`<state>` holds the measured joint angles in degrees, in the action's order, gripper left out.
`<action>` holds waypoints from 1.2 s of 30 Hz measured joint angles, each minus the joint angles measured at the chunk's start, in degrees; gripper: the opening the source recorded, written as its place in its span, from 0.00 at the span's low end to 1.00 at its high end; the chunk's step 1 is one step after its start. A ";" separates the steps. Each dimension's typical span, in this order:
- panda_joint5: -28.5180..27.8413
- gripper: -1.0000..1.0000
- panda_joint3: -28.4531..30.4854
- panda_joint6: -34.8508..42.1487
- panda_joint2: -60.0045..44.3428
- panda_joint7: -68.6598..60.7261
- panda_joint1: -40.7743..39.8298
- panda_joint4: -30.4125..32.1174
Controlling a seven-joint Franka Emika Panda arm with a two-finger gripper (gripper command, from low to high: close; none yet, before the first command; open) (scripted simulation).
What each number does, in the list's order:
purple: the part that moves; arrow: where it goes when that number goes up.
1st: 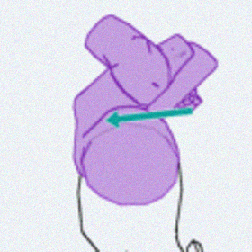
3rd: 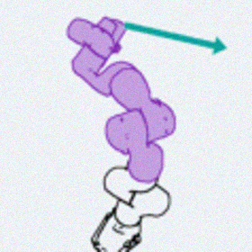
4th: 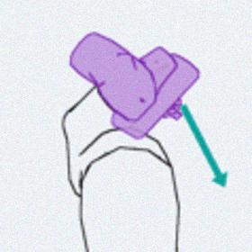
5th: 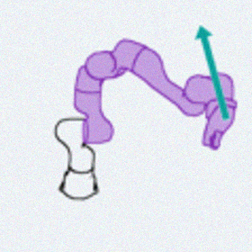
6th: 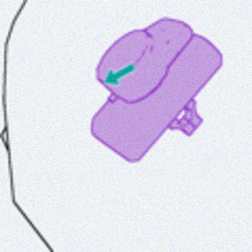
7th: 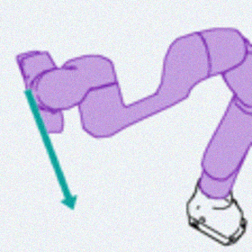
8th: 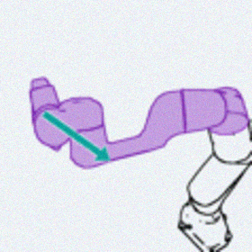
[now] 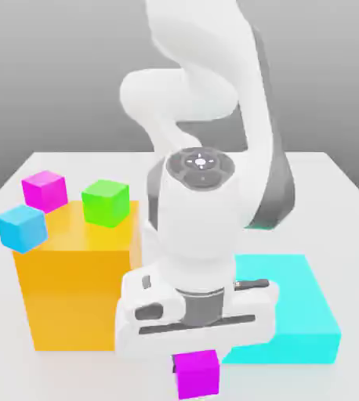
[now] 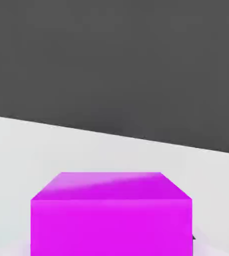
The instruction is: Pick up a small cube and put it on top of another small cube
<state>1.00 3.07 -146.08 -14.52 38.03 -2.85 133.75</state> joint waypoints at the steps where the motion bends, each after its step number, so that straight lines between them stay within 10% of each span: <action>1: 0.59 0.00 1.27 1.81 0.94 -0.15 -1.50 -0.45; 12: 4.90 0.00 14.75 21.93 12.95 3.43 -19.41 -4.44; 36: -2.96 0.00 1.83 33.85 50.37 66.64 -33.85 14.68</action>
<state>-1.95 4.90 -112.24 35.86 104.67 -36.70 148.43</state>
